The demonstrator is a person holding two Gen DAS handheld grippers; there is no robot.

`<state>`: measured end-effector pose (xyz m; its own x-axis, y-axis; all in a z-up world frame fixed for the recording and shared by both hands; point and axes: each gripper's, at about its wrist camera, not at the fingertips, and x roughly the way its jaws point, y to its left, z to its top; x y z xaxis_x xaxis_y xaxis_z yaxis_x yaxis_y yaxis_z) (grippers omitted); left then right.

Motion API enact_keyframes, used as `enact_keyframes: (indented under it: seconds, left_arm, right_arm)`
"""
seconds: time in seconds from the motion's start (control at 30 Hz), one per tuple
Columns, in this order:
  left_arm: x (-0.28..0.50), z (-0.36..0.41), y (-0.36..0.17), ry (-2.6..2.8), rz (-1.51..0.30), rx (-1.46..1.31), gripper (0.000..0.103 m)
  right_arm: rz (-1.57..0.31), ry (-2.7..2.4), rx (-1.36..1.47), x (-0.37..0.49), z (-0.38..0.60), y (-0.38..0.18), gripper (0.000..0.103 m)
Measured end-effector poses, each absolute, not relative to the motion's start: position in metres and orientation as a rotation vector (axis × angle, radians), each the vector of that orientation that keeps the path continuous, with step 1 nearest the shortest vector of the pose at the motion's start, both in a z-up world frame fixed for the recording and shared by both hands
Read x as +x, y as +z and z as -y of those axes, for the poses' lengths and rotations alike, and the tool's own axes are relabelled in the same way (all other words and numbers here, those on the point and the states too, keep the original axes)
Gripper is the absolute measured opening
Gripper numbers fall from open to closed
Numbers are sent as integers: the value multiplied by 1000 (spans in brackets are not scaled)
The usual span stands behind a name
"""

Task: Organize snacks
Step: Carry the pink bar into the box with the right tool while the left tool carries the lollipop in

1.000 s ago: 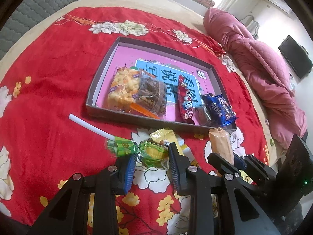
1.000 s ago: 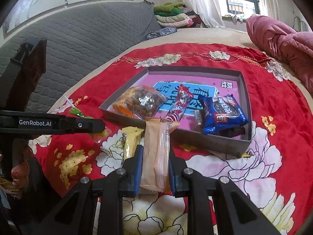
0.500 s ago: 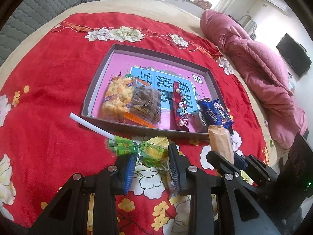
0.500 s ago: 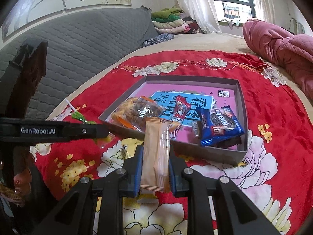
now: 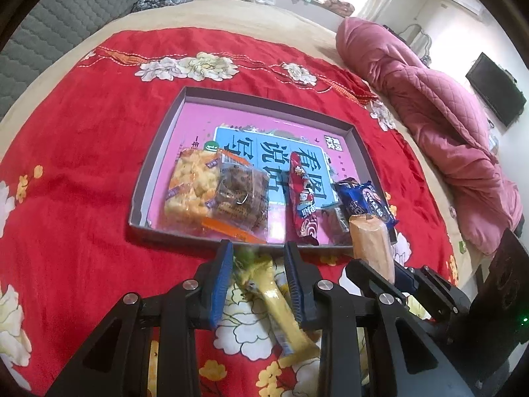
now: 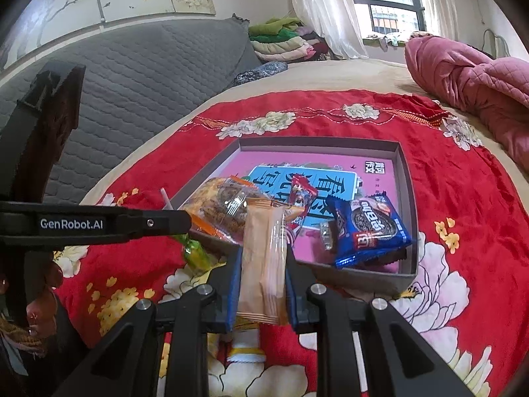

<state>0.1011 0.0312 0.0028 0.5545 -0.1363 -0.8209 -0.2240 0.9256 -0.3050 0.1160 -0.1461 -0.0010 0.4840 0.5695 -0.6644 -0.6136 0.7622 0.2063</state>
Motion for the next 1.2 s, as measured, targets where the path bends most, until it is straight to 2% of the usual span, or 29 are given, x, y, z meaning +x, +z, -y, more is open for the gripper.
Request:
enact_keyframes:
  seconds: [0.13, 0.8, 0.9, 1.2]
  left_arm:
    - [108, -32, -4, 52, -1006, -398, 27]
    - [111, -45, -51, 60, -1091, -491, 25]
    - [110, -44, -58, 59, -1097, -480, 20]
    - [112, -43, -42, 33, -1045, -471, 18]
  right_arm:
    - [-791, 717, -50, 121, 146, -3, 23]
    - [-824, 717, -18, 125, 149, -12, 23]
    - [-826, 716, -14, 126, 149, -12, 23]
    - [-825, 713, -2, 128, 150, -12, 23]
